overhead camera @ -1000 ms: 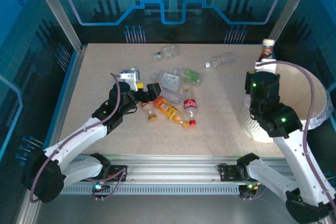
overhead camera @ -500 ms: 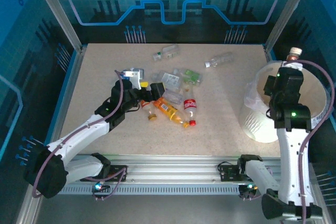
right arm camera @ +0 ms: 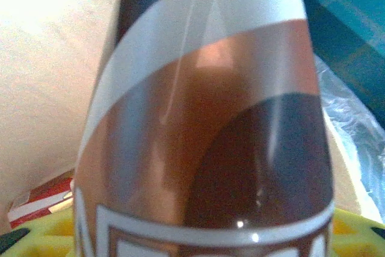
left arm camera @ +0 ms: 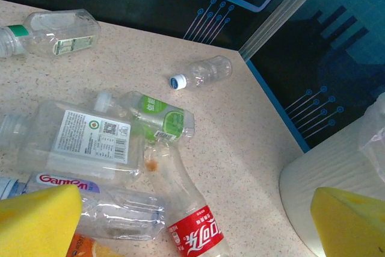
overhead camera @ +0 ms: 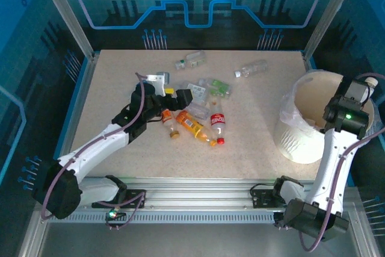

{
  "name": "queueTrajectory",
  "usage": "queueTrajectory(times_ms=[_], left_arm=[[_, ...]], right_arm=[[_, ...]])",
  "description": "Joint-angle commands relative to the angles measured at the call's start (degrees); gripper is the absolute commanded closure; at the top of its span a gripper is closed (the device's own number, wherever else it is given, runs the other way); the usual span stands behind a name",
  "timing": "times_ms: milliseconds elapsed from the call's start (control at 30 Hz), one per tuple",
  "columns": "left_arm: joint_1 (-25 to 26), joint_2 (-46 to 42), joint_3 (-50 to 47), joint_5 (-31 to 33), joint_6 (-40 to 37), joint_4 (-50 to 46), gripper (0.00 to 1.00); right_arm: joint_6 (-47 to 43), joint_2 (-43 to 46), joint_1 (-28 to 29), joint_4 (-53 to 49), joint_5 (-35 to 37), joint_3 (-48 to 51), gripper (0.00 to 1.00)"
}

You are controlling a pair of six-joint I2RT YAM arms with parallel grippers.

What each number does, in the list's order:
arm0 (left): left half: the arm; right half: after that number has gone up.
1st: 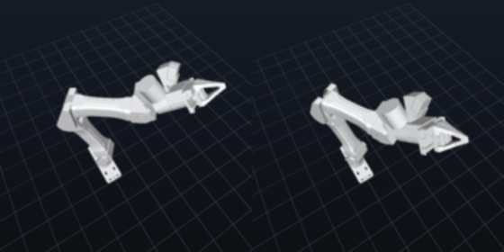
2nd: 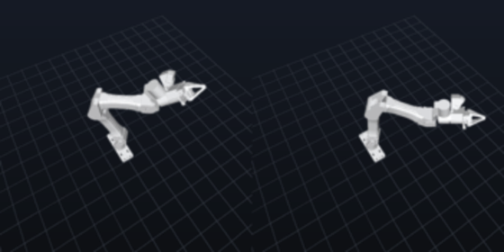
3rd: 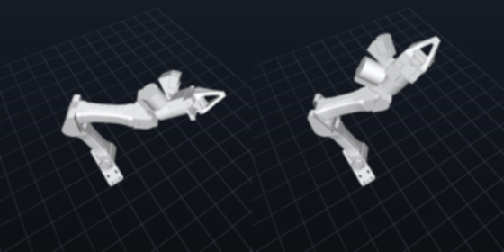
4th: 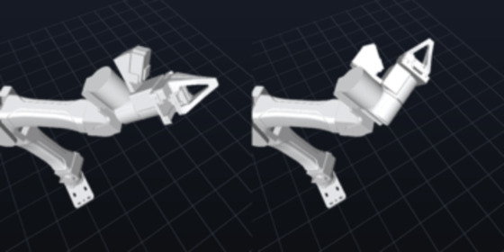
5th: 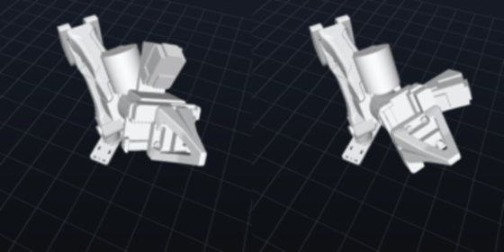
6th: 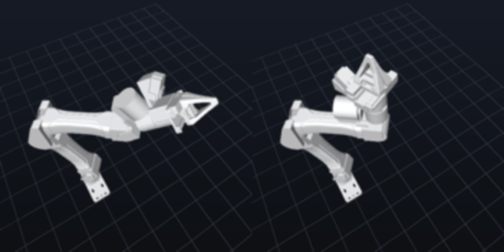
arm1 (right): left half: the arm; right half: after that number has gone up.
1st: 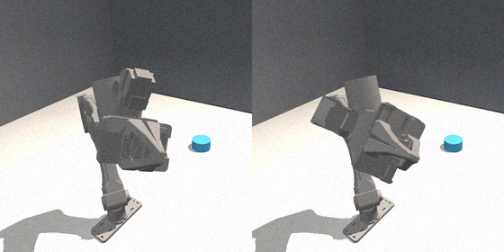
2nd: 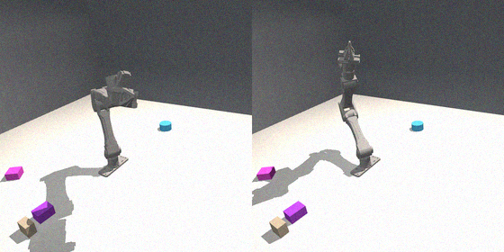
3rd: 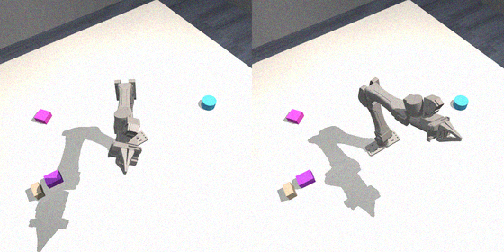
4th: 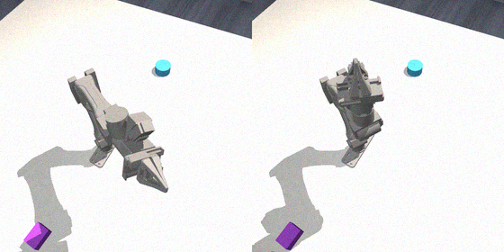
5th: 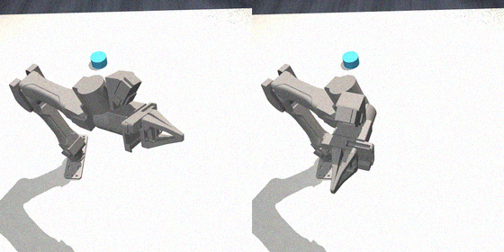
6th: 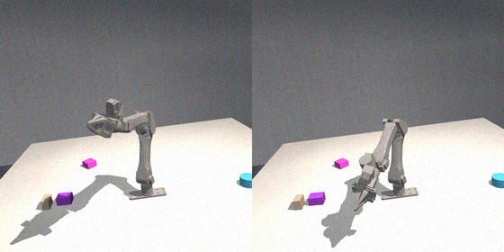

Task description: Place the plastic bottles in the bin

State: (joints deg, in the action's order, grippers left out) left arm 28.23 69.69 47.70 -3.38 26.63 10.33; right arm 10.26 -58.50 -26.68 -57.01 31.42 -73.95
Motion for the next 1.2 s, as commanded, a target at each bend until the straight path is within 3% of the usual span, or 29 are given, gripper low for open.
queueTrajectory(times_ms=[0, 133, 333, 567, 1033, 1100, 1167], left_arm=[[-0.4, 0.2, 1.7, -1.4, -0.5, -0.8, 0.01], [-0.5, 0.2, 1.6, -0.2, -0.6, -1.9, 0.01], [-0.5, 0.3, 1.4, 1.1, -0.9, -2.3, 0.01], [-0.5, 0.2, 2.1, 2.5, -2.3, -3.6, 0.01], [-0.5, 0.0, 1.6, 10.3, -1.1, -7.3, 0.01], [-0.7, -0.1, 1.7, 11.5, -1.0, -8.2, 0.01], [-1.0, -0.2, 1.6, 12.4, -1.0, -8.9, 0.01]], right_arm=[[1.0, -2.4, -0.7, -2.9, -0.4, -0.4, 0.67], [1.3, -3.9, -0.7, -3.5, -1.6, 0.4, 0.63], [0.4, -4.0, -0.7, -4.6, -9.9, 1.0, 0.56], [1.1, -5.2, 0.2, -7.1, -6.4, 0.0, 0.35], [2.7, -0.6, 5.4, -3.4, -5.4, -0.9, 0.15], [3.0, 0.2, 6.4, -2.7, -4.9, -1.0, 0.00], [3.1, 1.6, 8.2, -1.3, -5.2, -0.9, 0.00]])
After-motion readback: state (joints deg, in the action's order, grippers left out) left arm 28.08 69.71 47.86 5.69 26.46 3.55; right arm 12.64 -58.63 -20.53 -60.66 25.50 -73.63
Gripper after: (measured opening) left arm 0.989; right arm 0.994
